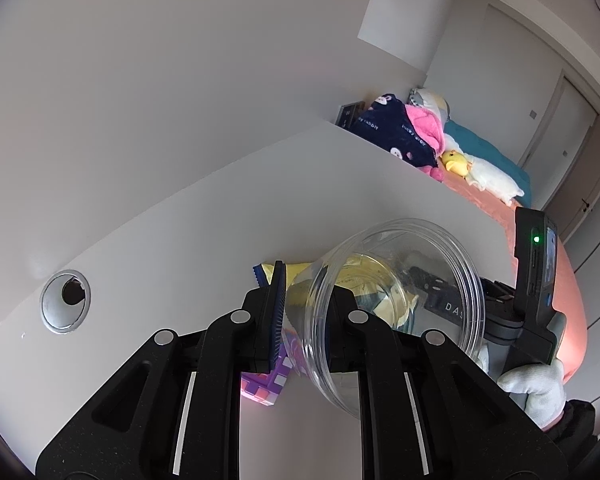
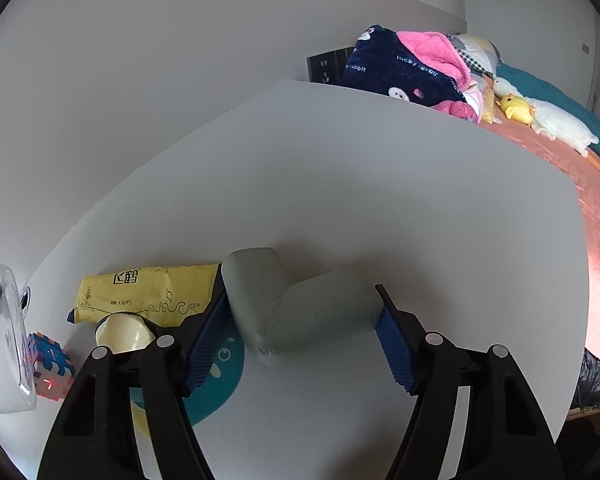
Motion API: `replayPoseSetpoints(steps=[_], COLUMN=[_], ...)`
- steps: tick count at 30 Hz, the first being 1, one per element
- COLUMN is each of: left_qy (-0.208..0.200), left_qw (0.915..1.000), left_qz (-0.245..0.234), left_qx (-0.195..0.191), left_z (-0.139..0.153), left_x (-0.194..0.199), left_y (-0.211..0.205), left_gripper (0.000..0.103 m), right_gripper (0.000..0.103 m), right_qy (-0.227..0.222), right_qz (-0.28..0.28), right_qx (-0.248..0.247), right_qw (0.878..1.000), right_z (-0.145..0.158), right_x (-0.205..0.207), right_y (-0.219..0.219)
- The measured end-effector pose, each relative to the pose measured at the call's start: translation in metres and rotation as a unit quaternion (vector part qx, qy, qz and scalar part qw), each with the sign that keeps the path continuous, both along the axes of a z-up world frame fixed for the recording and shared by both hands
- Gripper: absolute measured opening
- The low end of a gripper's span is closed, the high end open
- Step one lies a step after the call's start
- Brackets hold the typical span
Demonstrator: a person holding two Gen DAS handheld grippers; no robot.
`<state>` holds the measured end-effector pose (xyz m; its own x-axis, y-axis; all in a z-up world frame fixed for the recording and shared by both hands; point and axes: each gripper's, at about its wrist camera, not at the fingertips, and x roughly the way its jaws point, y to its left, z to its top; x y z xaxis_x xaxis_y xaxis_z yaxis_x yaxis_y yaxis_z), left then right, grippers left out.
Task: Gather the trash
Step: 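Grasp the grey L-shaped foam guard with the right gripper while the left holds the jar, then carry the jar and grey foam guard over the black trash bag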
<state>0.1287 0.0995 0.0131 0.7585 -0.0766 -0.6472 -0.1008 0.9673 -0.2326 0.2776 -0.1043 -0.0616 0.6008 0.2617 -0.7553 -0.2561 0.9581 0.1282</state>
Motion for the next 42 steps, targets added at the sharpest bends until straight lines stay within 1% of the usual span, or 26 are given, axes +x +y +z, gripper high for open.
replayPoseSetpoints(steps=[7,16,24,31,42], left_qy=[-0.002,0.000,0.010,0.006,0.005], left_qw=[0.9999,0.9992,0.9978,0.9969,0.9960], left_qz=[-0.014,-0.039,-0.065,-0.077,-0.088], left_qx=[-0.003,0.003,0.004,0.010,0.012], left_z=[0.004,0.006,0.002,0.009,0.012], left_x=[-0.002,-0.002,-0.005,-0.014,-0.032], left_y=[-0.009,-0.031,-0.065,-0.084,-0.110], left_gripper=[0.014,0.014,0.014,0.014,0.014], right_gripper=[0.071,0.071,0.071,0.071,0.071], right_qy=[-0.007,-0.017,-0.029,-0.031,-0.041], right_qz=[-0.002,-0.005,-0.012,-0.022,-0.028], right_qx=[0.023,0.023,0.033,0.053,0.066], right_qw=[1.000,1.000,0.999,0.998,0.997], right_z=[0.019,0.034,0.051,0.058,0.067], right_x=[-0.018,-0.041,-0.065,-0.088,-0.123], right_y=[-0.015,-0.031,-0.056,-0.078,-0.103])
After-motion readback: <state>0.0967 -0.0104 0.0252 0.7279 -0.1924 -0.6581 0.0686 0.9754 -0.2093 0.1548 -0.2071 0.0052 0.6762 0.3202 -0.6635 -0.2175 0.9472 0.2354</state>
